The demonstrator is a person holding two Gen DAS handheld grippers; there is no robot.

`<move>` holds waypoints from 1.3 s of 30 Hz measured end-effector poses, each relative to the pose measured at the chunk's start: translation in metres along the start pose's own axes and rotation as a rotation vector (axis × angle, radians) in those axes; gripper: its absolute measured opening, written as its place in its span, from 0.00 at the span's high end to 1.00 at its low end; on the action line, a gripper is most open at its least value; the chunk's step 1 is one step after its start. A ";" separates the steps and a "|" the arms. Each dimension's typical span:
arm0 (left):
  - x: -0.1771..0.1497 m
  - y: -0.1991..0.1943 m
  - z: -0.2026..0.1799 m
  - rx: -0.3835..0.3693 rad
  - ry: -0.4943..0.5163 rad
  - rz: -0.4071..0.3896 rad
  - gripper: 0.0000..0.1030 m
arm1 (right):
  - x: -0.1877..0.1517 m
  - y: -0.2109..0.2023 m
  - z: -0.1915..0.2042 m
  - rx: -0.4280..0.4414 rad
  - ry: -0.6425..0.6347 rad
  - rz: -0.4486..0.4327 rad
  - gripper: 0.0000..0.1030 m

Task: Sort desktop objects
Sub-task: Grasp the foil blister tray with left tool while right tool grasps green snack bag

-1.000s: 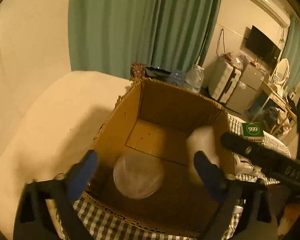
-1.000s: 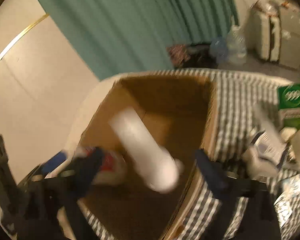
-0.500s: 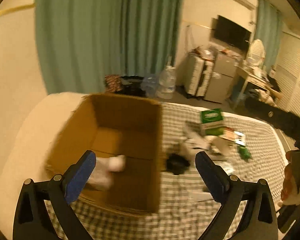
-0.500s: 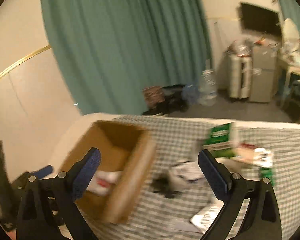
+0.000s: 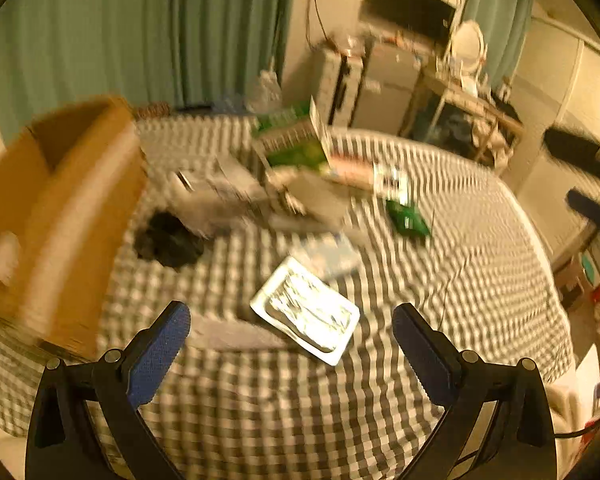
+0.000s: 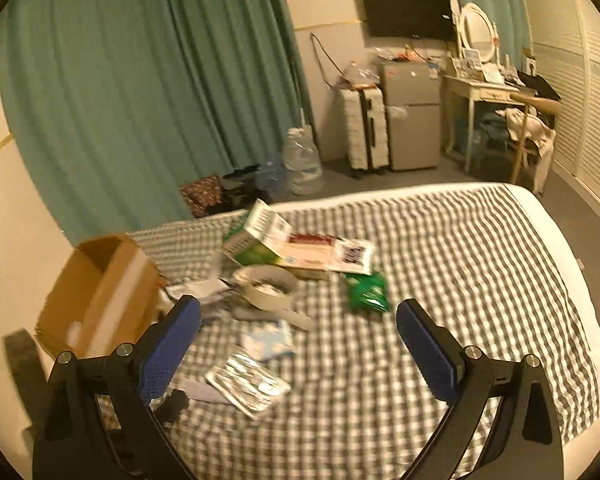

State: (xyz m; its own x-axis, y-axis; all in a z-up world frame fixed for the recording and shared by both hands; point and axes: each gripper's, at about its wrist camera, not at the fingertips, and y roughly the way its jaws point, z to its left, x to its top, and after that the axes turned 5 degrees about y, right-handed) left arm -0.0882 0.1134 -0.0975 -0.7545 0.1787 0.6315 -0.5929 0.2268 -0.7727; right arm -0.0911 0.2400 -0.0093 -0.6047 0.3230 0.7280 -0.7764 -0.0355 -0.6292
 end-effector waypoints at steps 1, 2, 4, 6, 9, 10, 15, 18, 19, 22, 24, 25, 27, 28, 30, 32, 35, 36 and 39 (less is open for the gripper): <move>-0.003 0.012 -0.004 0.005 0.010 0.019 0.00 | -0.002 0.002 -0.009 -0.010 0.005 0.004 0.04; -0.009 0.019 -0.005 0.010 0.020 0.025 0.00 | -0.003 0.006 -0.017 -0.015 0.011 0.008 0.04; -0.016 0.034 -0.009 0.023 0.053 0.034 0.00 | -0.006 0.018 -0.034 -0.030 0.038 0.024 0.04; -0.022 0.048 -0.013 0.022 0.090 0.054 0.00 | -0.010 0.035 -0.049 -0.039 0.071 0.048 0.04; -0.026 0.065 -0.015 0.004 0.095 0.096 0.00 | -0.013 0.058 -0.061 -0.040 0.107 0.080 0.04; -0.026 0.070 -0.015 -0.002 0.087 0.107 0.00 | -0.014 0.068 -0.066 -0.049 0.116 0.093 0.04; -0.022 0.100 -0.013 0.024 0.041 0.135 0.00 | -0.019 0.116 -0.080 -0.082 0.144 0.138 0.04; -0.022 0.116 -0.012 0.025 0.041 0.155 0.00 | -0.021 0.141 -0.085 -0.102 0.143 0.148 0.04; -0.023 0.122 -0.013 0.026 0.048 0.162 0.00 | -0.020 0.151 -0.088 -0.107 0.152 0.153 0.04; -0.025 0.131 -0.017 0.023 0.088 0.163 0.00 | -0.018 0.176 -0.095 -0.120 0.170 0.180 0.04; -0.027 0.131 -0.017 0.016 0.109 0.152 0.00 | -0.015 0.192 -0.097 -0.130 0.156 0.192 0.04; -0.027 0.132 -0.017 0.015 0.119 0.148 0.00 | -0.013 0.199 -0.098 -0.133 0.150 0.193 0.04; -0.029 0.133 -0.017 0.006 0.142 0.134 0.00 | -0.008 0.214 -0.098 -0.134 0.132 0.201 0.04; -0.029 0.134 -0.017 0.002 0.154 0.131 0.00 | -0.007 0.220 -0.098 -0.140 0.122 0.203 0.04; -0.030 0.135 -0.017 -0.007 0.171 0.132 0.00 | -0.007 0.235 -0.097 -0.151 0.095 0.222 0.04; -0.030 0.136 -0.016 -0.019 0.176 0.136 0.01 | -0.010 0.246 -0.099 -0.149 0.093 0.249 0.04; -0.030 0.132 -0.015 -0.024 0.183 0.126 0.12 | -0.016 0.250 -0.100 -0.150 0.074 0.257 0.12; -0.030 0.131 -0.015 -0.024 0.184 0.126 0.17 | -0.016 0.248 -0.098 -0.158 0.052 0.255 0.20; -0.030 0.128 -0.012 -0.040 0.177 0.134 0.17 | -0.017 0.243 -0.100 -0.166 0.039 0.244 0.51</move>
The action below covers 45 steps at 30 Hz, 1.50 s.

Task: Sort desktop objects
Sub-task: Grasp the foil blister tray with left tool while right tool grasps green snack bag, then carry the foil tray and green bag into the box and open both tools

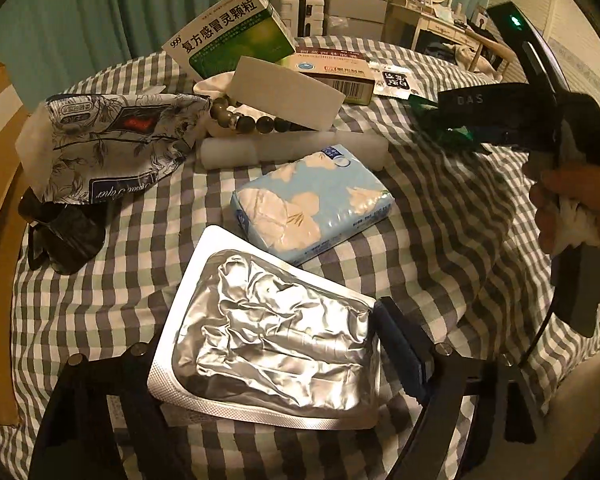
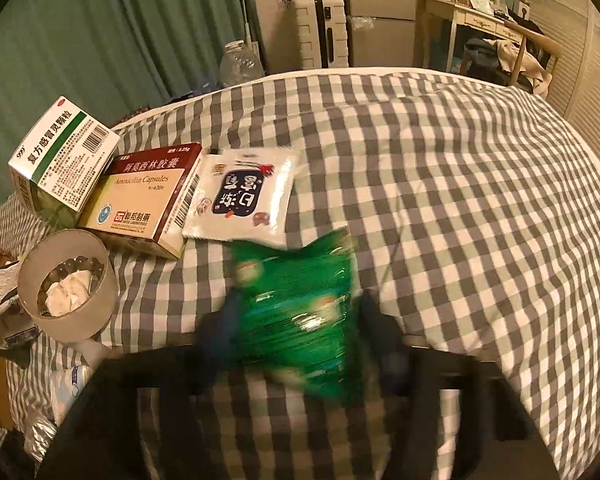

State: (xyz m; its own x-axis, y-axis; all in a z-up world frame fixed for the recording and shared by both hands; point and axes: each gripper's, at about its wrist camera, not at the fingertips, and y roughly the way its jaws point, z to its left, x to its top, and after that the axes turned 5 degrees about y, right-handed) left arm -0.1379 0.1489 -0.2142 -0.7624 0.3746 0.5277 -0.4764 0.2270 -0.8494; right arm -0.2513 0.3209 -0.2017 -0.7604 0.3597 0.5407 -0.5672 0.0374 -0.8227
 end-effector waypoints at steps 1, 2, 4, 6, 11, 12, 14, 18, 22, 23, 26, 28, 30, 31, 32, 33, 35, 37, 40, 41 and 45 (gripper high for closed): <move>-0.001 -0.001 0.000 0.001 0.002 -0.002 0.18 | -0.001 -0.001 -0.002 0.012 0.009 0.000 0.56; -0.002 -0.003 0.000 0.002 0.002 -0.003 0.18 | -0.003 -0.003 -0.004 0.018 0.014 0.003 0.61; -0.004 -0.007 0.002 0.007 -0.007 0.003 0.18 | -0.005 -0.007 -0.004 0.016 0.011 -0.004 0.64; -0.006 -0.014 0.008 -0.001 -0.021 0.002 0.31 | -0.009 -0.015 -0.006 0.023 0.011 -0.007 0.66; 0.002 -0.029 0.014 -0.016 -0.050 0.011 0.53 | -0.017 -0.037 -0.005 0.032 0.018 -0.027 0.66; 0.003 -0.030 0.013 -0.020 -0.046 0.008 0.58 | -0.017 -0.041 -0.003 0.031 0.016 -0.028 0.66; 0.003 -0.029 0.011 -0.043 -0.033 0.009 0.64 | -0.020 -0.050 -0.001 0.049 0.024 -0.035 0.66; -0.002 -0.034 0.009 -0.044 -0.048 0.013 0.68 | -0.033 -0.068 0.000 0.075 0.030 -0.040 0.66; -0.004 -0.043 0.005 -0.089 -0.053 -0.009 0.90 | -0.036 -0.077 -0.001 0.083 0.024 -0.039 0.66; -0.004 -0.047 0.002 -0.092 -0.036 -0.016 0.92 | -0.038 -0.081 0.000 0.086 0.021 -0.043 0.66; 0.001 -0.054 -0.005 -0.084 -0.002 -0.022 0.92 | -0.041 -0.092 0.001 0.097 0.016 -0.062 0.66; 0.004 -0.060 -0.004 -0.083 -0.016 -0.032 0.92 | -0.042 -0.097 0.001 0.100 0.008 -0.068 0.66; 0.007 -0.066 0.000 -0.090 -0.047 -0.043 0.92 | -0.044 -0.105 0.003 0.101 0.000 -0.077 0.66; 0.009 -0.067 0.001 -0.094 -0.058 -0.046 0.92 | -0.045 -0.109 0.004 0.106 -0.005 -0.079 0.66; 0.013 -0.070 0.004 -0.094 -0.073 -0.049 0.92 | -0.046 -0.113 0.005 0.109 -0.008 -0.080 0.66; 0.014 -0.073 0.005 -0.092 -0.078 -0.053 0.92 | -0.048 -0.118 0.007 0.111 -0.012 -0.085 0.66; 0.017 -0.087 0.008 -0.088 -0.081 -0.079 0.92 | -0.052 -0.131 0.013 0.118 -0.025 -0.094 0.66; 0.022 -0.097 0.011 -0.085 -0.081 -0.097 0.92 | -0.054 -0.140 0.019 0.138 -0.029 -0.092 0.66; 0.032 -0.113 0.015 -0.090 -0.073 -0.100 0.92 | -0.056 -0.159 0.034 0.163 -0.052 -0.103 0.66; 0.036 -0.119 0.017 -0.082 -0.068 -0.108 0.92 | -0.056 -0.166 0.041 0.166 -0.070 -0.112 0.66; 0.048 -0.149 0.032 -0.084 -0.090 -0.140 0.92 | -0.057 -0.189 0.063 0.186 -0.107 -0.136 0.66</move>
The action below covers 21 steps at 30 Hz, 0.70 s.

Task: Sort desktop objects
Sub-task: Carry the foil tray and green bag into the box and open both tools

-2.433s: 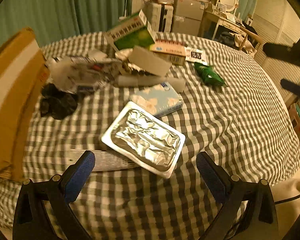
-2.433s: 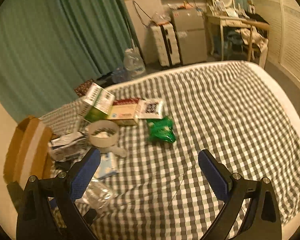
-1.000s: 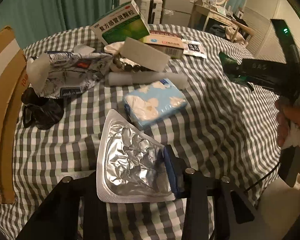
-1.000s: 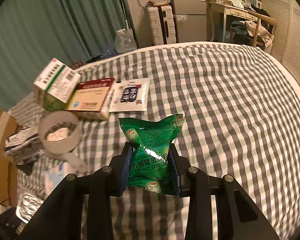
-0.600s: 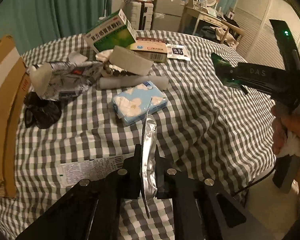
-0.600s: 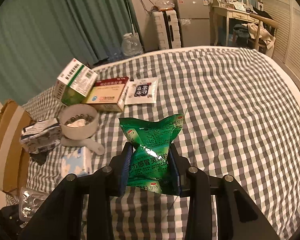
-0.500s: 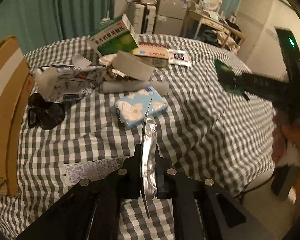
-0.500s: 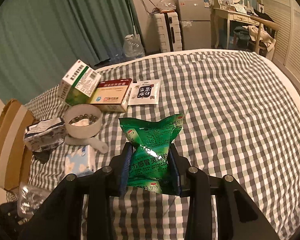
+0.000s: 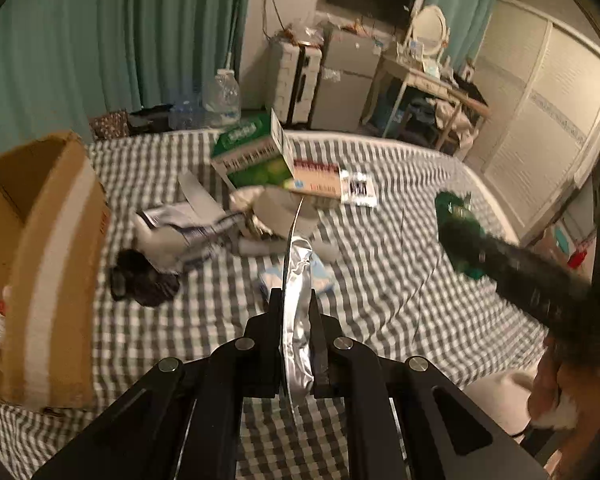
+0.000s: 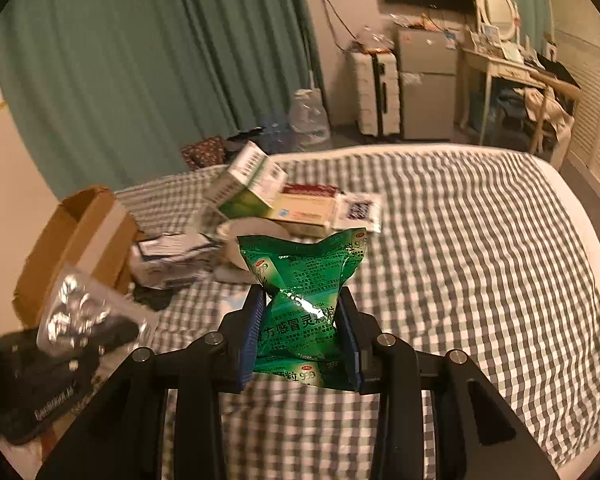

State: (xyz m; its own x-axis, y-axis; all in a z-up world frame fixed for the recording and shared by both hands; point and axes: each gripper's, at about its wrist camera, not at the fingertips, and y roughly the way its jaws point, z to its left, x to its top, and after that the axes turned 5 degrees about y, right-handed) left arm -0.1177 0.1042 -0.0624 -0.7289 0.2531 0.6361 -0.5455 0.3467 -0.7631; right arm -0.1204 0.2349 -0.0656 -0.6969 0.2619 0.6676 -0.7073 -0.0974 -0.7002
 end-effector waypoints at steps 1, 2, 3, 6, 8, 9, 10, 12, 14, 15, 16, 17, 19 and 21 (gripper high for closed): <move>0.003 -0.005 0.003 0.005 -0.009 -0.002 0.92 | 0.002 -0.006 0.009 0.005 -0.016 -0.006 0.66; 0.007 -0.011 0.007 0.011 -0.019 0.000 0.92 | 0.003 -0.011 0.015 0.005 -0.028 -0.014 0.66; 0.012 -0.016 0.012 0.006 -0.030 0.009 0.92 | 0.003 -0.016 0.021 0.009 -0.038 -0.023 0.66; 0.022 -0.031 0.025 0.022 -0.043 0.008 0.92 | 0.004 -0.027 0.036 0.032 -0.051 -0.027 0.66; 0.028 -0.043 0.032 0.038 -0.044 -0.004 0.92 | 0.003 -0.034 0.048 0.041 -0.069 -0.025 0.66; 0.029 -0.047 0.037 0.041 -0.049 -0.009 0.92 | 0.002 -0.038 0.054 0.044 -0.080 -0.030 0.66; 0.031 -0.051 0.041 0.045 -0.054 -0.017 0.92 | 0.002 -0.042 0.062 0.047 -0.099 -0.031 0.66; 0.033 -0.062 0.051 0.062 -0.057 -0.026 0.92 | 0.002 -0.047 0.076 0.057 -0.125 -0.036 0.66; 0.034 -0.072 0.061 0.090 -0.060 -0.033 0.92 | 0.004 -0.052 0.091 0.080 -0.147 -0.035 0.66; 0.034 -0.078 0.068 0.107 -0.064 -0.036 0.92 | 0.005 -0.055 0.096 0.086 -0.154 -0.038 0.66; 0.034 -0.083 0.072 0.123 -0.065 -0.039 0.92 | 0.006 -0.058 0.106 0.094 -0.170 -0.044 0.66; 0.034 -0.088 0.078 0.141 -0.063 -0.042 0.92 | 0.007 -0.061 0.114 0.099 -0.182 -0.049 0.66; 0.033 -0.099 0.091 0.162 -0.067 -0.051 0.92 | 0.010 -0.066 0.135 0.124 -0.210 -0.061 0.66; 0.033 -0.110 0.108 0.185 -0.081 -0.064 0.92 | 0.014 -0.068 0.158 0.159 -0.237 -0.054 0.66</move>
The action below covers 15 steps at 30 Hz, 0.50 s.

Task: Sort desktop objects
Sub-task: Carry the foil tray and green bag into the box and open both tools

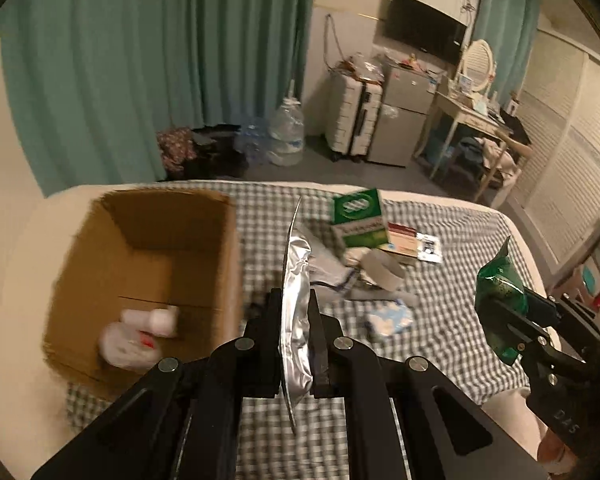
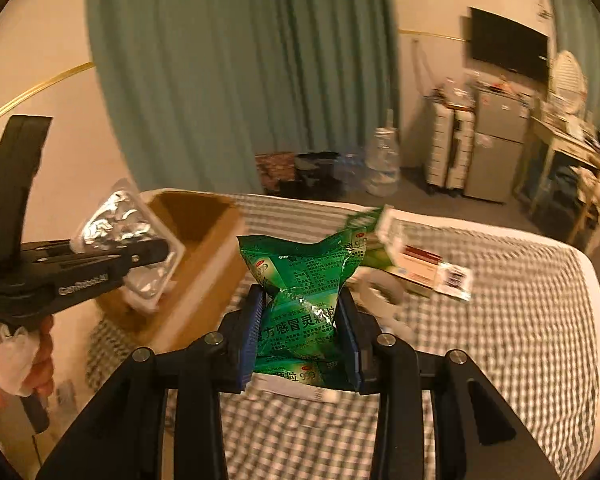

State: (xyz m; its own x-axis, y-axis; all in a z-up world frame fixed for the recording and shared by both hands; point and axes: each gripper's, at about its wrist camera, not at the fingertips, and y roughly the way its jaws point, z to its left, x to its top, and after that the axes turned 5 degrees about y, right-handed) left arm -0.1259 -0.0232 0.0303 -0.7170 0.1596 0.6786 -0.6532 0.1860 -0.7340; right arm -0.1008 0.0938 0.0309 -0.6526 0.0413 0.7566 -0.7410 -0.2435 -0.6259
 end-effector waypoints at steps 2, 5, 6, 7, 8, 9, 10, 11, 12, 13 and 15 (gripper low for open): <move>0.001 -0.006 0.018 0.015 -0.018 -0.011 0.92 | 0.006 0.004 0.018 0.024 -0.027 0.000 0.66; -0.001 -0.010 0.041 0.063 -0.029 -0.018 0.92 | 0.016 0.017 0.048 0.092 -0.046 0.018 0.66; -0.003 -0.010 0.052 0.073 -0.039 -0.016 0.92 | 0.020 0.026 0.060 0.124 -0.045 0.033 0.66; -0.003 -0.009 0.059 0.077 -0.047 -0.011 0.92 | 0.021 0.032 0.067 0.139 -0.050 0.042 0.66; -0.005 -0.007 0.068 0.087 -0.056 -0.007 0.92 | 0.023 0.041 0.077 0.154 -0.056 0.053 0.66; -0.007 -0.005 0.077 0.097 -0.065 -0.006 0.92 | 0.024 0.045 0.082 0.162 -0.058 0.061 0.66; -0.010 -0.001 0.087 0.101 -0.074 -0.002 0.92 | 0.026 0.057 0.090 0.178 -0.060 0.079 0.66; -0.013 0.003 0.098 0.107 -0.088 0.005 0.92 | 0.026 0.064 0.097 0.188 -0.059 0.090 0.66; -0.016 0.007 0.104 0.110 -0.097 0.013 0.92 | 0.027 0.075 0.103 0.200 -0.057 0.105 0.66; -0.019 0.012 0.111 0.113 -0.108 0.021 0.92 | 0.027 0.086 0.110 0.209 -0.058 0.126 0.66; -0.026 0.024 0.125 0.116 -0.124 0.039 0.92 | 0.027 0.106 0.121 0.217 -0.058 0.152 0.66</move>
State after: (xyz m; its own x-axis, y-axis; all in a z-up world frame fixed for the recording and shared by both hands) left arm -0.1532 -0.1443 -0.0090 -0.7619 0.0422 0.6463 -0.6432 0.0681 -0.7627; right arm -0.1779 -0.0479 0.0083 -0.7392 -0.0656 0.6703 -0.5796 -0.4449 -0.6827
